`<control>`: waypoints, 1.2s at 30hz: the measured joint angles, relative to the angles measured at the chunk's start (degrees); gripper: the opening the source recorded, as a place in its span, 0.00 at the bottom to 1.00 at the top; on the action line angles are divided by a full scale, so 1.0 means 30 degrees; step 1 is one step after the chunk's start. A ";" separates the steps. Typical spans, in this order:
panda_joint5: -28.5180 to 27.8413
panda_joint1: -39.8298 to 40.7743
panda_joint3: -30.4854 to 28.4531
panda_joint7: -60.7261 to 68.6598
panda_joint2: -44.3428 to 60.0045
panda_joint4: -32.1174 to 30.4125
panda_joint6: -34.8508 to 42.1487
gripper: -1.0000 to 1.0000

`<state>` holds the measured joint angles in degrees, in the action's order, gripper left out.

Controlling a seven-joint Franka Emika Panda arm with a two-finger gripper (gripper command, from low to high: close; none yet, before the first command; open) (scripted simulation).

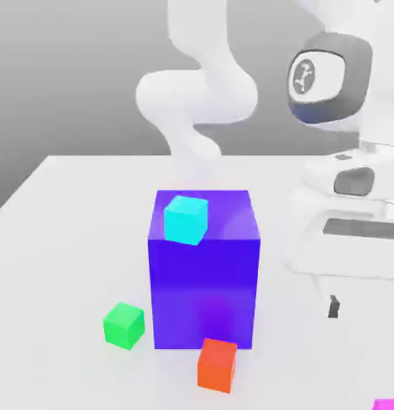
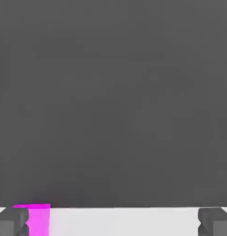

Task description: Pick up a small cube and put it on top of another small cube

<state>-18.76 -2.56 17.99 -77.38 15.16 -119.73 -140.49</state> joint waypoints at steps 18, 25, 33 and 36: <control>-0.0553 -0.2278 -0.0606 -0.2230 0.7749 0.1697 -0.3325 0.00; 0.0729 -0.0611 0.0216 -0.0470 0.4715 0.0523 -0.1485 0.00; 0.2896 0.2682 -0.0652 0.0868 0.2121 -0.2376 -0.1470 0.00; 0.3604 0.3754 -0.1157 0.1243 0.1199 -0.3479 -0.1460 0.00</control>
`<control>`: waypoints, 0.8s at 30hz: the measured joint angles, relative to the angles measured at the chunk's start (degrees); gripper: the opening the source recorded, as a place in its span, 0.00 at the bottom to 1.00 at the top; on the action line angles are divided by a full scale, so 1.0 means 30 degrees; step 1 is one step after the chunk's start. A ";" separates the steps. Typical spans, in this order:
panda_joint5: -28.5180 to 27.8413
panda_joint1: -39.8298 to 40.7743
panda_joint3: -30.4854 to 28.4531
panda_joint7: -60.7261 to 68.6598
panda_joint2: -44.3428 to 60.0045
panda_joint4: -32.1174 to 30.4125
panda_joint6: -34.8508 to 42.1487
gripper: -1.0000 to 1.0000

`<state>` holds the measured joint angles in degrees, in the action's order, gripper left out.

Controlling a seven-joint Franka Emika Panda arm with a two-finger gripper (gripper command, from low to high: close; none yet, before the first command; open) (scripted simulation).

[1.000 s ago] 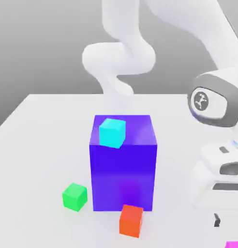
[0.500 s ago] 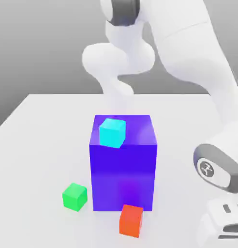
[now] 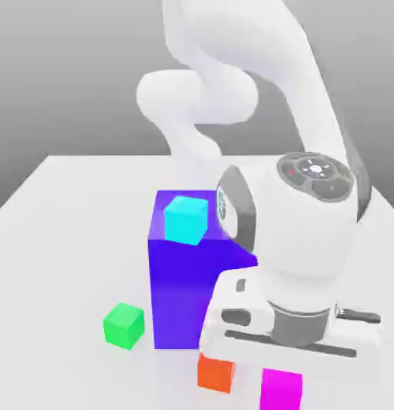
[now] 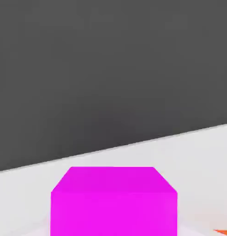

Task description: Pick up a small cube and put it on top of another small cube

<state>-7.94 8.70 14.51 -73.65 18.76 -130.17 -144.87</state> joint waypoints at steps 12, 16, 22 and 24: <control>0.2967 0.3616 -0.2883 -0.3624 -0.4776 -0.6018 -0.0345 0.00; 0.3353 0.5661 -0.3103 -0.7376 -0.6649 -0.8364 -0.1106 0.00; 0.3211 0.5885 -0.2553 -1.1992 -0.8439 -1.0311 -0.3143 0.00; 0.2864 0.5997 -0.2544 -1.2365 -0.7843 -1.0301 -0.3864 0.00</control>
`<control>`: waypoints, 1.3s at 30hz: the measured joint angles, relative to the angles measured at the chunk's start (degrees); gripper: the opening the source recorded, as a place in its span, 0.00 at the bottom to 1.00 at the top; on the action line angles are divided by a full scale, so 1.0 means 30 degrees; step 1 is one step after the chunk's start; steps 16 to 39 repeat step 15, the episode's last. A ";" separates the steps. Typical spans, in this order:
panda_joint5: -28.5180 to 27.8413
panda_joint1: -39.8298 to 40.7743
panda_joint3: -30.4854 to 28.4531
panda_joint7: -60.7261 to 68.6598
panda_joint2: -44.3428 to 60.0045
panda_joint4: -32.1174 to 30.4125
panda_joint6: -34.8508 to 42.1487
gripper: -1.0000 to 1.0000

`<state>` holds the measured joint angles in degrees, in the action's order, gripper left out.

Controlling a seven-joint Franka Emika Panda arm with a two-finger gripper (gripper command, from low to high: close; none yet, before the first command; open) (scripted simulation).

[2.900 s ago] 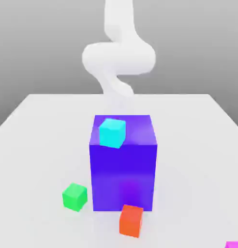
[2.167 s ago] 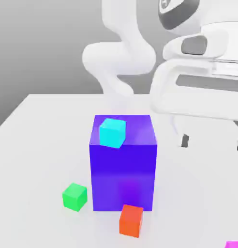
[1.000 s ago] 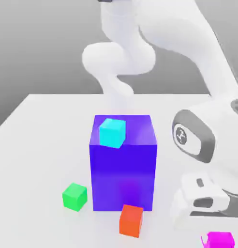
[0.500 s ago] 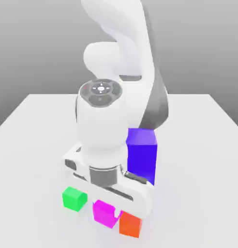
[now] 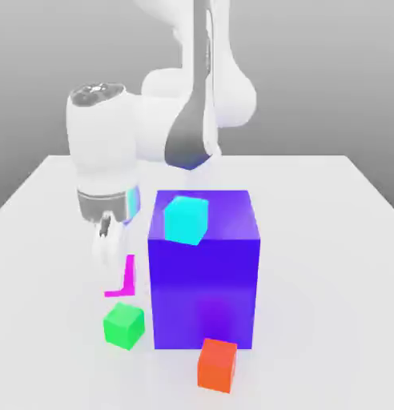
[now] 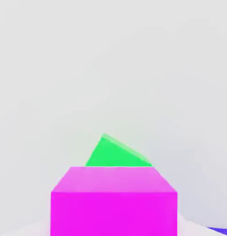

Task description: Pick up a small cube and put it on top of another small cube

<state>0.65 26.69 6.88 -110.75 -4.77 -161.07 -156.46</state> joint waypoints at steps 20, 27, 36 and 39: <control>-0.1213 0.0089 -0.0163 -0.0900 0.3420 0.0092 -0.3286 1.00; -0.1213 0.0089 -0.0163 -0.0900 0.3420 0.0092 -0.3286 1.00; -0.1213 0.0089 -0.0163 -0.0900 0.3420 0.0092 -0.3286 1.00; -0.1213 0.0089 -0.0163 -0.0900 0.3420 0.0092 -0.3286 1.00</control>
